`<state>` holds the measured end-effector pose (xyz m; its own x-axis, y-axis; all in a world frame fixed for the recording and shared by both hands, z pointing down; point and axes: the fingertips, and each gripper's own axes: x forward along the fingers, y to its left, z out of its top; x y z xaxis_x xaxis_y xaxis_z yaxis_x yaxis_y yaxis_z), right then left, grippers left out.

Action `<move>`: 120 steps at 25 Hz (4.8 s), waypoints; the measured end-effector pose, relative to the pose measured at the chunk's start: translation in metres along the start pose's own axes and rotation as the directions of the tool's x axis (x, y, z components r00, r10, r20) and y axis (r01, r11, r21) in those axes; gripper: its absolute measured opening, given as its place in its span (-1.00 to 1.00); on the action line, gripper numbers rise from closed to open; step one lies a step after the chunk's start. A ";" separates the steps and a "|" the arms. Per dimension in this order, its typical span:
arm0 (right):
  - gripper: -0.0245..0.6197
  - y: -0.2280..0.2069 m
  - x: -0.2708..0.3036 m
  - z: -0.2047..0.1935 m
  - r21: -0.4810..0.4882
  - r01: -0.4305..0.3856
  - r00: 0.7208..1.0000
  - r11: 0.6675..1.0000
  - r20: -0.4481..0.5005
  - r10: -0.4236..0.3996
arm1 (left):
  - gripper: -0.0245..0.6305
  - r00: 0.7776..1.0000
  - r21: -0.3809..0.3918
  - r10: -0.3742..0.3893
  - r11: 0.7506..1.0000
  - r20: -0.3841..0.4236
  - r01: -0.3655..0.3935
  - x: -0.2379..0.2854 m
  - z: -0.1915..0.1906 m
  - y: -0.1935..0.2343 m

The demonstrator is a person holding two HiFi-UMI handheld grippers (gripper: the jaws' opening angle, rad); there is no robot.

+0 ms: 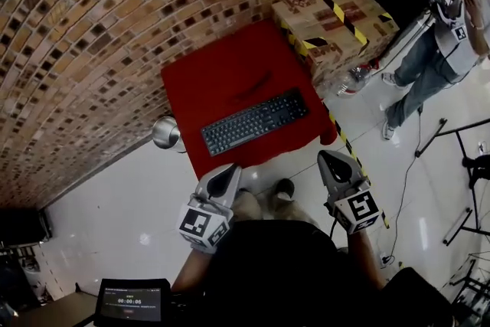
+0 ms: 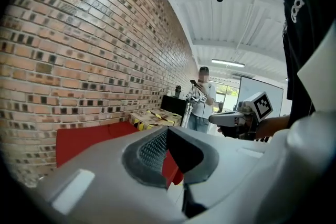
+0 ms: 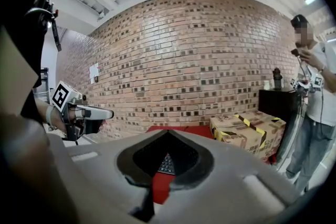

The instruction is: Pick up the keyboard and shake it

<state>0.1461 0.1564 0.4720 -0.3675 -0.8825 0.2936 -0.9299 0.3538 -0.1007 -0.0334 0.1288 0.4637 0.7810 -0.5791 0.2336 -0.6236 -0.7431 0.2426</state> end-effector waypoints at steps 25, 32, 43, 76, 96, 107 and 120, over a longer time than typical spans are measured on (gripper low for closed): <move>-0.95 0.020 0.149 0.000 -0.082 -0.209 0.940 0.974 -0.290 0.177 | -0.88 0.990 -0.238 0.133 0.961 -0.036 -0.138 0.024 -0.036 0.151; -0.95 0.004 0.164 -0.015 -0.059 -0.198 0.920 0.979 -0.356 0.164 | -0.88 0.992 -0.274 0.108 0.954 -0.065 -0.122 0.038 -0.047 0.161; -0.95 -0.052 0.191 -0.076 0.072 -0.269 0.830 0.960 -0.488 0.269 | -0.87 0.968 -0.336 0.171 0.915 -0.182 -0.225 0.048 -0.093 0.174; 0.14 -0.153 0.255 -0.239 0.348 -0.251 0.558 0.903 -0.711 0.429 | 0.11 0.782 -0.559 -0.031 0.716 -0.623 -0.417 0.068 -0.287 0.263; 0.13 -0.154 0.257 -0.237 0.791 -0.325 0.332 0.518 -0.418 0.846 | 0.08 0.753 -0.560 -0.079 0.720 -0.654 -0.411 0.067 -0.288 0.265; -0.22 -0.152 0.249 -0.234 0.847 -0.336 0.220 0.412 -0.354 0.909 | -0.14 0.756 -0.573 -0.058 0.691 -0.652 -0.441 0.061 -0.290 0.275; -0.21 -0.151 0.255 -0.234 0.868 -0.287 0.402 0.405 -0.275 0.873 | -0.18 0.744 -0.548 -0.053 0.712 -0.666 -0.440 0.060 -0.292 0.276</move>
<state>0.1963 -0.0498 0.7847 -0.9557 0.0393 0.2916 -0.2846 0.1276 -0.9501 -0.1678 -0.0130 0.8196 0.5921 -0.1682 0.7881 -0.8054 -0.0905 0.5858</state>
